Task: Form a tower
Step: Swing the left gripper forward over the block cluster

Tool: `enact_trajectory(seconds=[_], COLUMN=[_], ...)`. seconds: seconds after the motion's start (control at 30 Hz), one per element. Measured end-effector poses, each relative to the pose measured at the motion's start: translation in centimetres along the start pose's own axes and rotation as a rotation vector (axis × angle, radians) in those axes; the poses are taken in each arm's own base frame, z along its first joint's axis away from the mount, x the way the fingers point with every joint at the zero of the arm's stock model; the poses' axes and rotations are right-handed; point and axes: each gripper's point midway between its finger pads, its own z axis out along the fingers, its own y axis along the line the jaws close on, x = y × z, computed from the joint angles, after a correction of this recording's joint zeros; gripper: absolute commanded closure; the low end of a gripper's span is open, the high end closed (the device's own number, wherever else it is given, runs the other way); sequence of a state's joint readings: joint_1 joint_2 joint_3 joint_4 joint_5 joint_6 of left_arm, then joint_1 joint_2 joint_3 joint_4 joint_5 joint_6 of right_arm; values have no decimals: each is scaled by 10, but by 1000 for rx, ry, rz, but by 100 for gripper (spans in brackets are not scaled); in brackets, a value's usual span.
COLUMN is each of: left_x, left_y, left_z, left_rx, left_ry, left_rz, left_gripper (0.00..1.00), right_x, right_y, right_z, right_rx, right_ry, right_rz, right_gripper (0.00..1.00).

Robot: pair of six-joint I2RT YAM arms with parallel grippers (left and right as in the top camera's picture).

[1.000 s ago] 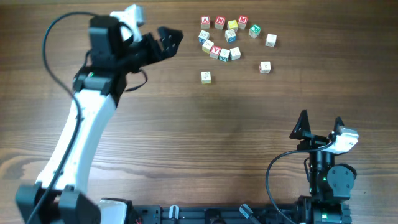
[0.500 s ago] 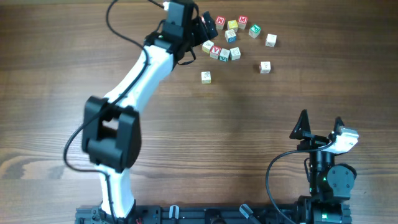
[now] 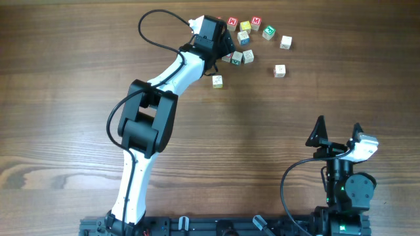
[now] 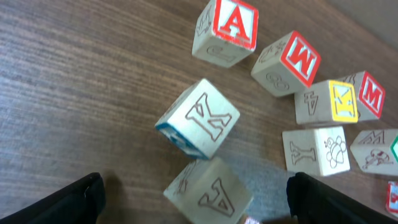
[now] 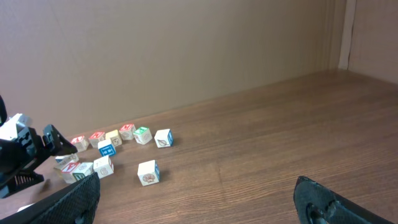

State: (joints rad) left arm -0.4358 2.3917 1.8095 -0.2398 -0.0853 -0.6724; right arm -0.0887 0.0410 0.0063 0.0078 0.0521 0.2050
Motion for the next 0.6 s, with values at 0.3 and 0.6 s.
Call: enact_trajectory(seconds=[0.3, 0.6], left_x=[-6, 0], left_y=[-3, 3], left_z=[22, 19], left_rx=[5, -31], left_ry=[-34, 2], left_rz=[-5, -10], left_gripper=[49, 56], right_x=[0, 0], right_y=[0, 0], right_z=[0, 0], right_rx=[0, 0], right_ry=[0, 0], right_rz=[0, 0], right_gripper=[0, 0])
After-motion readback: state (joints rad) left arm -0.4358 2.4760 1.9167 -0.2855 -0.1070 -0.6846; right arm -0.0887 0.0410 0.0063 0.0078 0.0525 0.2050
